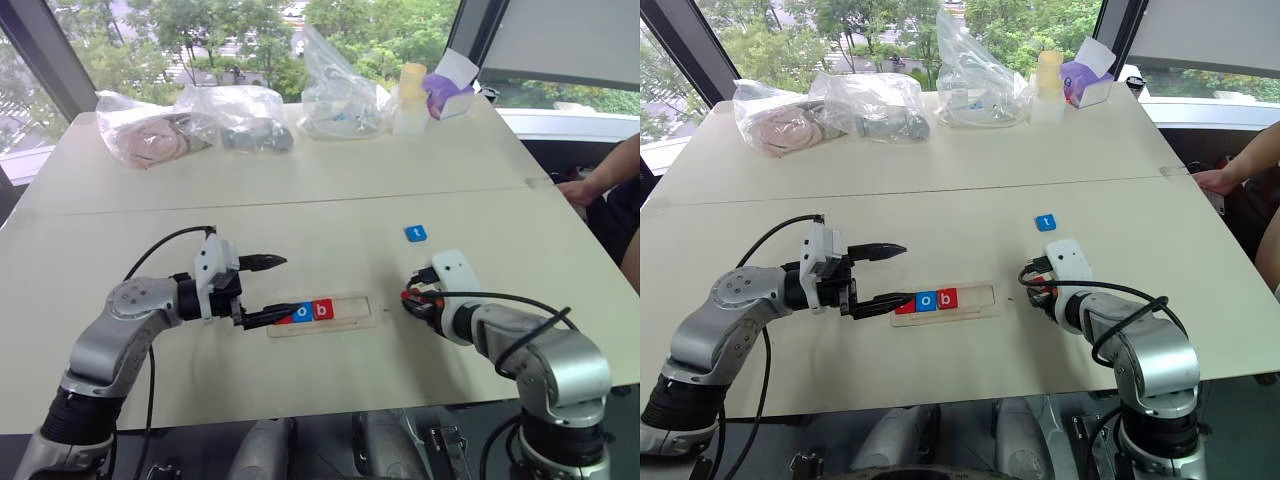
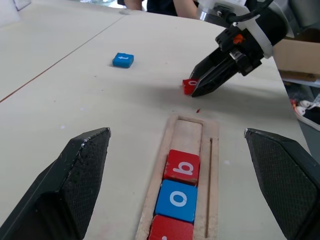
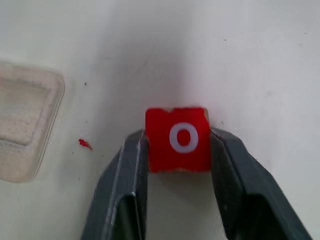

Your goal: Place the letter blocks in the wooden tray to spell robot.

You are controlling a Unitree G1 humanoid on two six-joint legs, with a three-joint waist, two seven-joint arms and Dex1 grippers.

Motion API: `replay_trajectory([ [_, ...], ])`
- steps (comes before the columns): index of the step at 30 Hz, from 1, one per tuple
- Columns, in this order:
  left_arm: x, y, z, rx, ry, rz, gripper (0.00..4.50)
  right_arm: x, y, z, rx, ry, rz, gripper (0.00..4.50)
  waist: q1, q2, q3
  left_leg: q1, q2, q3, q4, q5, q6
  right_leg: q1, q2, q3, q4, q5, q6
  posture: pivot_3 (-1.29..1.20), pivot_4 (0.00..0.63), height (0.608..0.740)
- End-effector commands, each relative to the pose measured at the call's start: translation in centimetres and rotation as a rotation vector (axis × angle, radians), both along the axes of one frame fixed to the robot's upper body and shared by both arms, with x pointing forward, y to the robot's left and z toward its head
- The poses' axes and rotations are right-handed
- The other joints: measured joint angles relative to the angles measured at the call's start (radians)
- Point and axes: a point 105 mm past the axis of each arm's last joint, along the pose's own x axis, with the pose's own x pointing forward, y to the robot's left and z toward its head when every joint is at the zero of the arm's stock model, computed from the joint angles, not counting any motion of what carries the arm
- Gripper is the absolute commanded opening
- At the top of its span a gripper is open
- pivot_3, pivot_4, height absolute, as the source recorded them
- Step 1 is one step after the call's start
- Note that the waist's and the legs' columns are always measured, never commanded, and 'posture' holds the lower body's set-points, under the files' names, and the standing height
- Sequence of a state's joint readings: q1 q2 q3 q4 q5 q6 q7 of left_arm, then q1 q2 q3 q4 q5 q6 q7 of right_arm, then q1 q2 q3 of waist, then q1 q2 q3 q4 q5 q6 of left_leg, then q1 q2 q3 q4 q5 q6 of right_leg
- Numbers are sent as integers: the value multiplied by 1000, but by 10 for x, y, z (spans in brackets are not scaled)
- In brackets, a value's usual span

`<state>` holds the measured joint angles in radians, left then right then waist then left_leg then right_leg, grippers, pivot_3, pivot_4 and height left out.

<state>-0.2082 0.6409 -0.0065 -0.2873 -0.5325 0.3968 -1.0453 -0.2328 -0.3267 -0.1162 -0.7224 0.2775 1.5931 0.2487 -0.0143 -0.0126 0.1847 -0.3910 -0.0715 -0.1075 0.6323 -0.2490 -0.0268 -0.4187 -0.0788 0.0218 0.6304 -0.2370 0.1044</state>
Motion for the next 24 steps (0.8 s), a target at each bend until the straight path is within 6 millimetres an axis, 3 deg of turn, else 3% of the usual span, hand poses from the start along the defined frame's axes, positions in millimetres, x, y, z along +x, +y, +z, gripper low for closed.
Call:
replay_trajectory([
  [1,0,-4,8,-20,-18,-24,4500,-6,5,-7,31,40,4,3159,0,-1,0,0,0,0,0,0,0,0,0,0,0,0,0,0,150,740],
  [4,1,-4,9,-16,-26,-25,4500,-6,6,-3,8,42,59,4465,1,-1,-1,0,0,0,1,0,0,1,0,0,0,0,0,0,150,740],
  [9,2,-3,10,-13,-28,-24,4500,4,-5,42,-192,-59,447,4465,2,1,2,0,-1,1,3,0,0,2,-2,-1,-2,-2,-3,0,150,740],
  [12,3,-4,10,-16,-35,-19,4500,9,-8,56,-283,-186,715,4465,0,0,2,0,-1,1,1,0,1,3,-1,-3,-3,-2,3,0,150,740],
  [15,4,-5,11,-20,-43,-9,4500,15,-20,44,-426,-224,921,4465,-2,0,2,0,0,1,0,-1,2,3,-1,-3,-3,-2,3,0,150,740],
  [20,3,-2,12,-16,-51,9,4500,17,-26,23,-352,-134,1086,4465,-2,0,2,0,-1,2,1,-1,2,3,-2,-1,-3,-2,3,0,150,740],
  [24,3,-2,13,-16,-59,19,4500,28,-32,14,-334,-108,1109,4465,1,0,2,0,-1,2,2,-1,2,3,-2,-1,-3,-2,3,0,150,740],
])
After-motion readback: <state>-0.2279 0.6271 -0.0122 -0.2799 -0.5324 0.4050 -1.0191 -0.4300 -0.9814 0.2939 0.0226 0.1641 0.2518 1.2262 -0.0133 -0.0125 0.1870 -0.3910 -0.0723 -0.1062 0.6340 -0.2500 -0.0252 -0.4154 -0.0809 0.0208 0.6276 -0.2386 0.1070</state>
